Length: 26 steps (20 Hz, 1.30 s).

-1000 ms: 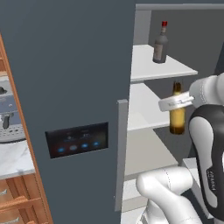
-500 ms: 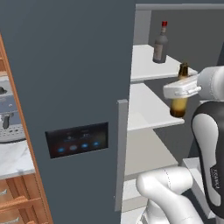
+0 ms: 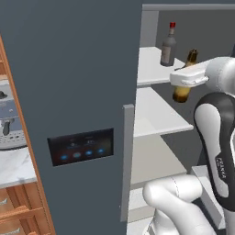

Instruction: Place the beer and liquor on the top shelf of the fridge to keep them out of children's reach, and place the cucumber on lower shelves for easy access.

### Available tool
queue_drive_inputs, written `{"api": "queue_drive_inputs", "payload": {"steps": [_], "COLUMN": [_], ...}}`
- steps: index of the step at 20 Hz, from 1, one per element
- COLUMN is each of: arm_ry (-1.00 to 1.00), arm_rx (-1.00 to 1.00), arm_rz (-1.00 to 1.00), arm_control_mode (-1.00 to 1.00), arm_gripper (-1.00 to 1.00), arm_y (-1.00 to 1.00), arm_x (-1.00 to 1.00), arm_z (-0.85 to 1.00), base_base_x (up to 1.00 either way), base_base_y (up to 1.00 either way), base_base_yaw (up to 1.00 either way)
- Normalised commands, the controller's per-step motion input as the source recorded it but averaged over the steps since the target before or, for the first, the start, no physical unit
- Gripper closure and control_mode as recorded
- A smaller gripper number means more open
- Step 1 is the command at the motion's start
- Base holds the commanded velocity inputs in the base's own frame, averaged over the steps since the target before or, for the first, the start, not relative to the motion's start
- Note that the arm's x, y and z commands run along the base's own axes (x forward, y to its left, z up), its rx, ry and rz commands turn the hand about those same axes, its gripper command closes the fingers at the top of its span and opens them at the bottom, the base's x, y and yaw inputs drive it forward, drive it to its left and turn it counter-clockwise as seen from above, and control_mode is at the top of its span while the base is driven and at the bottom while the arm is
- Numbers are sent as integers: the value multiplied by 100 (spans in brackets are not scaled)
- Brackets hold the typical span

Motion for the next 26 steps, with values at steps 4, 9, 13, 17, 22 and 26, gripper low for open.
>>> {"api": "queue_drive_inputs", "payload": {"steps": [4, 9, 13, 17, 22, 26], "arm_ry": [-1, 1, 2, 1, 2, 2], "arm_rx": [3, 0, 0, 0, 0, 0], "arm_rz": [0, 2, 2, 2, 3, 3], "arm_control_mode": [-100, -100, -100, -100, -100, -100], "arm_gripper": [100, 100, 100, 100, 100, 100], "arm_y": [-3, -4, -10, -6, -1, 0], "arm_x": [49, 46, 48, 51, 52, 53], "arm_z": [39, 12, 0, 0, 0, 0], "base_base_x": [0, 0, 0, 0, 0, 0], "base_base_y": [0, 0, 0, 0, 0, 0], "base_base_yaw": [0, 0, 0, 0, 0, 0]}}
